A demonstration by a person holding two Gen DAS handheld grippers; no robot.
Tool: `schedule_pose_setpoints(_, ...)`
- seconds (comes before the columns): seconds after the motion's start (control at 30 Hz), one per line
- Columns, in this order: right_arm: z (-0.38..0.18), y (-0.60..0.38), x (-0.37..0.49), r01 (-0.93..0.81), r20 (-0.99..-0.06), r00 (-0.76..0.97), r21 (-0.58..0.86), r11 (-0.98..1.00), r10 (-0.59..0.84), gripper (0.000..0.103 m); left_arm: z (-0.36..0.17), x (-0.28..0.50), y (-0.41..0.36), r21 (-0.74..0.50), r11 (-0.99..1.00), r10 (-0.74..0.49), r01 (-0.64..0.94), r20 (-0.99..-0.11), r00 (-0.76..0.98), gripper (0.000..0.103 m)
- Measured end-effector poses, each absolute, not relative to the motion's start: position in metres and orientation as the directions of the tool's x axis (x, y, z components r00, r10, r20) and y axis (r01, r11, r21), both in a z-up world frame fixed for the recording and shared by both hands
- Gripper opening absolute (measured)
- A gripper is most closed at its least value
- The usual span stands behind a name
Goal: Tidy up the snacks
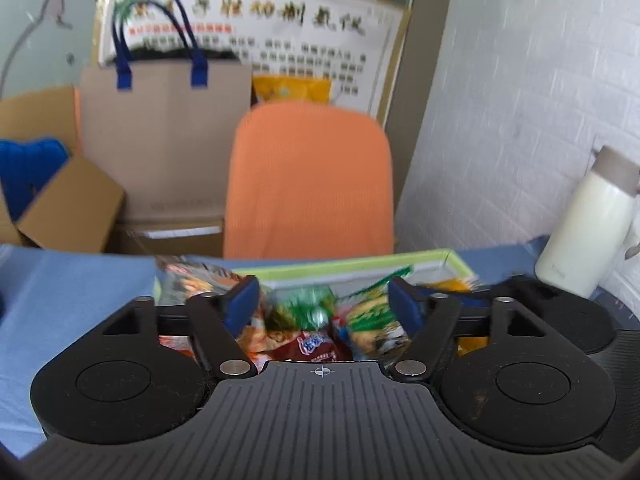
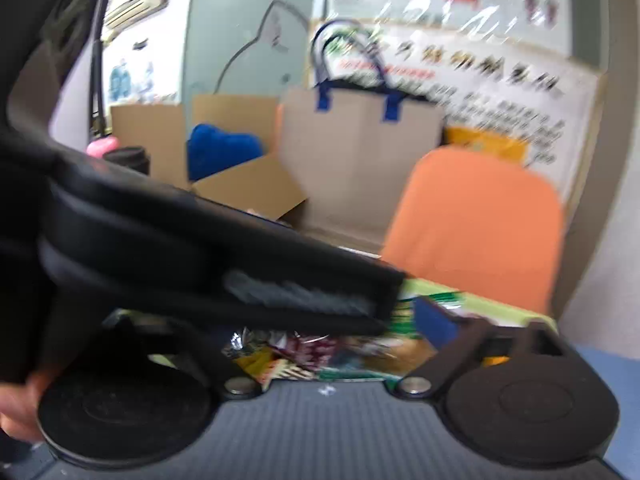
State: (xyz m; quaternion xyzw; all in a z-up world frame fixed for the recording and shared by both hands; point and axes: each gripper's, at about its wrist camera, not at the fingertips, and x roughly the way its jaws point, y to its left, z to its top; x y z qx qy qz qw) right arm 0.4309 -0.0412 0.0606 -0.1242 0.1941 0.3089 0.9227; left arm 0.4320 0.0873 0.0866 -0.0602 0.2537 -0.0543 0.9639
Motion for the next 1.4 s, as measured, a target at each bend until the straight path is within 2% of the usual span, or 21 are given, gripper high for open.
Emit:
schedule_pose_setpoints(0.07, 0.071, -0.056, 0.416, -0.601, -0.405, 0.746, -0.070, 0.796, 0.528, 0.102, 0.098, 0.413, 0.084, -0.114, 0.991, -0.117, 0.073, -0.448, 0.886, 0.067)
schedule_pose_setpoints(0.33, 0.089, -0.111, 0.330, -0.434, -0.340, 0.856, -0.067, 0.898, 0.389, 0.102, 0.129, 0.338, 0.071, -0.109, 0.987, -0.149, 0.116, -0.377, 0.914, 0.076)
schedule_pose_setpoints(0.57, 0.073, -0.158, 0.251, -0.294, -0.345, 0.894, 0.034, 0.955, 0.287, 0.102, 0.124, 0.261, 0.048, -0.072, 0.993, -0.114, 0.094, -0.357, 0.927, 0.083)
schedule_pose_setpoints(0.67, 0.061, -0.174, 0.208, -0.242, -0.336, 0.909, 0.058, 0.969, 0.247, 0.102, 0.112, 0.226, 0.038, -0.045, 0.997, -0.076, 0.064, -0.351, 0.933, 0.089)
schedule_pose_setpoints(0.77, 0.047, -0.184, 0.175, -0.181, -0.326, 0.924, 0.089, 0.979, 0.200, 0.102, 0.093, 0.193, 0.032, -0.038, 0.998, -0.051, 0.040, -0.368, 0.928, 0.089)
schedule_pose_setpoints(0.9, 0.031, -0.192, 0.148, -0.142, -0.359, 0.919, 0.089, 0.986, 0.165, 0.102, 0.067, 0.156, 0.030, -0.094, 0.994, -0.090, 0.054, -0.430, 0.899, 0.089)
schedule_pose_setpoints(1.0, 0.021, -0.195, 0.129, -0.097, -0.382, 0.915, 0.091, 0.991, 0.125, 0.102, 0.052, 0.139, 0.029, -0.086, 0.996, -0.063, 0.026, -0.464, 0.884, 0.089)
schedule_pose_setpoints(1.27, -0.001, -0.198, 0.082, -0.055, -0.434, 0.896, 0.108, 0.993, 0.097, 0.102, 0.032, 0.092, 0.026, -0.069, 0.998, -0.042, 0.009, -0.488, 0.872, 0.088)
schedule_pose_setpoints(1.4, -0.001, -0.198, 0.065, -0.043, -0.422, 0.903, 0.095, 0.995, 0.079, 0.103, 0.032, 0.076, 0.021, -0.050, 0.999, -0.036, 0.014, -0.487, 0.873, 0.087)
